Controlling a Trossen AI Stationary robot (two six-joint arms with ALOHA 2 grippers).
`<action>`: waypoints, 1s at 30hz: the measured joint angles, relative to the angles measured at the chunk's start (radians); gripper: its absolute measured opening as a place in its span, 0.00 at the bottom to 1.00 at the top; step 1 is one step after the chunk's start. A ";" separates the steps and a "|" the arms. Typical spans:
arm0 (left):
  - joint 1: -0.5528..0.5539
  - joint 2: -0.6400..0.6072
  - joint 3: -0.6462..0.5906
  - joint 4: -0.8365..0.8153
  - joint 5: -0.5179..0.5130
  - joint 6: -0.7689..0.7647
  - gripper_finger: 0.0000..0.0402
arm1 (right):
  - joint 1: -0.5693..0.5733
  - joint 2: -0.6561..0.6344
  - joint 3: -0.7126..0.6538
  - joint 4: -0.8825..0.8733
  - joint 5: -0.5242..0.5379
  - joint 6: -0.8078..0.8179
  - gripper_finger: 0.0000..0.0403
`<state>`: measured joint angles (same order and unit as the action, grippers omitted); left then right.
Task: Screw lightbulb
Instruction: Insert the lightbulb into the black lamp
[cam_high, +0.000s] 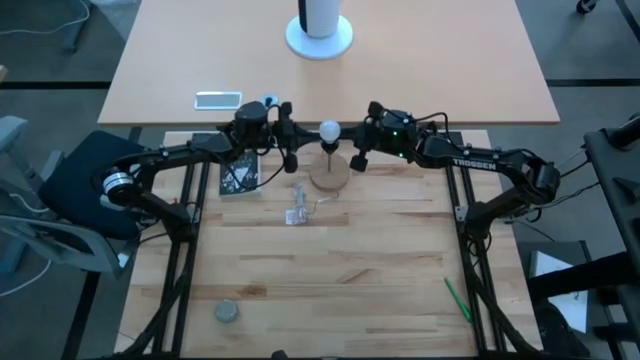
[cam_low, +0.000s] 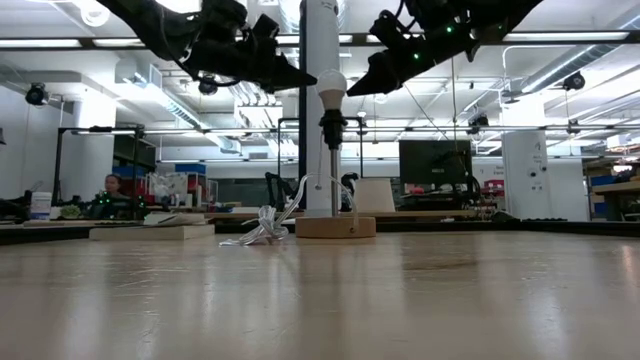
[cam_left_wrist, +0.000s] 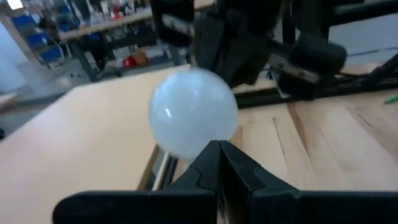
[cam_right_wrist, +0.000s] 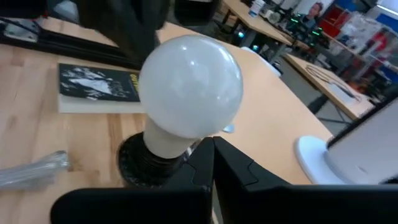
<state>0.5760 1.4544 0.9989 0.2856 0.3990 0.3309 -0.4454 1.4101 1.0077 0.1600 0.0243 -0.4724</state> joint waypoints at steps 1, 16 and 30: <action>0.000 0.000 0.000 0.014 0.000 0.000 0.00 | 0.000 0.000 0.000 0.000 -0.007 0.002 0.00; 0.000 0.023 0.000 0.039 -0.051 0.004 0.00 | 0.012 0.000 0.000 -0.015 -0.026 0.027 0.00; -0.001 0.024 0.000 0.012 -0.100 0.000 0.00 | 0.041 0.000 0.000 -0.035 -0.033 0.022 0.00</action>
<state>0.5755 1.4785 0.9989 0.2974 0.2993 0.3309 -0.4043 1.4101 1.0077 0.1249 -0.0090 -0.4507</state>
